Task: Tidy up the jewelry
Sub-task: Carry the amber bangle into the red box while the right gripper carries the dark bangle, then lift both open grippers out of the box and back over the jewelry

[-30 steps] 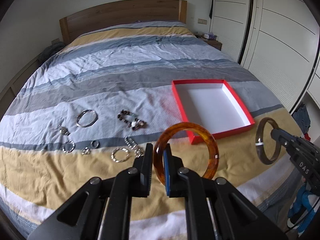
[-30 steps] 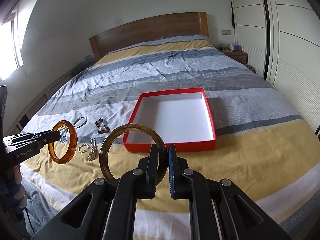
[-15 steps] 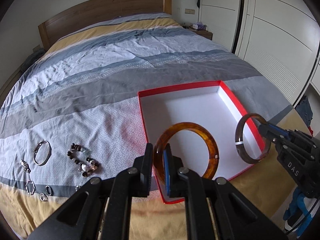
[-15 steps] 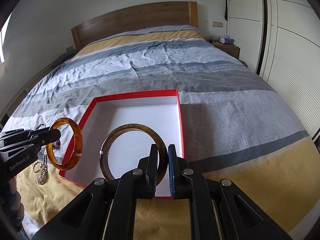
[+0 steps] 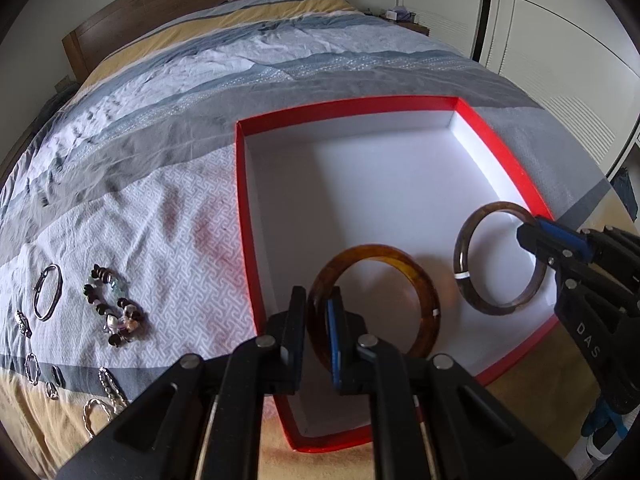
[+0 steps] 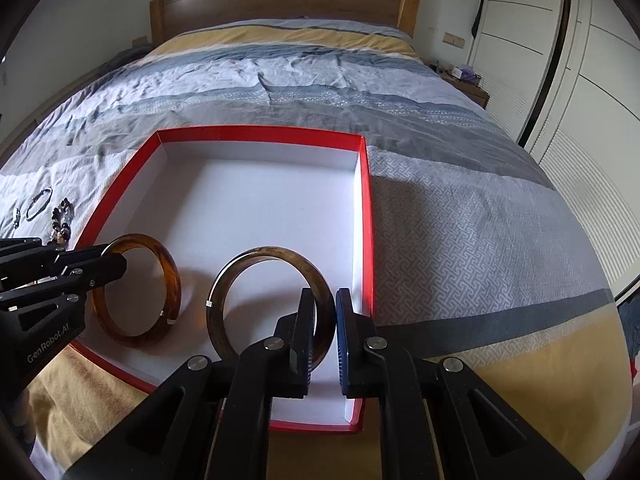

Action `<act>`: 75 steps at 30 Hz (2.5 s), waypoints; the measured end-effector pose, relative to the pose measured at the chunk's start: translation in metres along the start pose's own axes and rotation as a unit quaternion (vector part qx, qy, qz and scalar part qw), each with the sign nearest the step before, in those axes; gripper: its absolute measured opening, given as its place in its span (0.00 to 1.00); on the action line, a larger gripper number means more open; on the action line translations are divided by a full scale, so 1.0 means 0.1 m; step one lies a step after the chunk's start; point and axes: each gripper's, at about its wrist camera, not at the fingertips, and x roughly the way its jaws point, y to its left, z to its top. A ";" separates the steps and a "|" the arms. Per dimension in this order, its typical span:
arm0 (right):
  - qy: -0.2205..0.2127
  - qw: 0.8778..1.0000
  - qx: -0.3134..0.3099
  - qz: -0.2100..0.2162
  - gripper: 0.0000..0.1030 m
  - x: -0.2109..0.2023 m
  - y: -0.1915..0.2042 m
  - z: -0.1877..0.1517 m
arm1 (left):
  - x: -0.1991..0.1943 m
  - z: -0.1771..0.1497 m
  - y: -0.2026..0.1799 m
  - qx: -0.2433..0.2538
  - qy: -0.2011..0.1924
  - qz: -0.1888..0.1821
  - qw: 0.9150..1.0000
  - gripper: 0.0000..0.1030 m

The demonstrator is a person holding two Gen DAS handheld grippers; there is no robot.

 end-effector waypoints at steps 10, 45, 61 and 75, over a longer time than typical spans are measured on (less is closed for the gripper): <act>0.010 1.000 -0.021 -0.015 0.14 -0.06 0.07 -0.02 | -0.03 0.02 0.08 -0.029 0.015 -0.031 0.999 0.15; -0.206 0.976 0.050 0.039 0.53 -3.27 0.66 -0.48 | -3.00 -2.08 2.41 -0.183 -0.090 0.094 0.974 0.27; -0.125 0.984 -0.025 0.127 0.36 -2.87 1.62 -0.53 | -2.85 -2.45 2.70 -0.216 -0.086 0.064 0.970 0.27; -0.037 0.984 -0.048 0.170 0.35 -1.76 2.10 -0.35 | -2.01 -2.22 2.73 -0.197 -0.047 0.052 0.978 0.27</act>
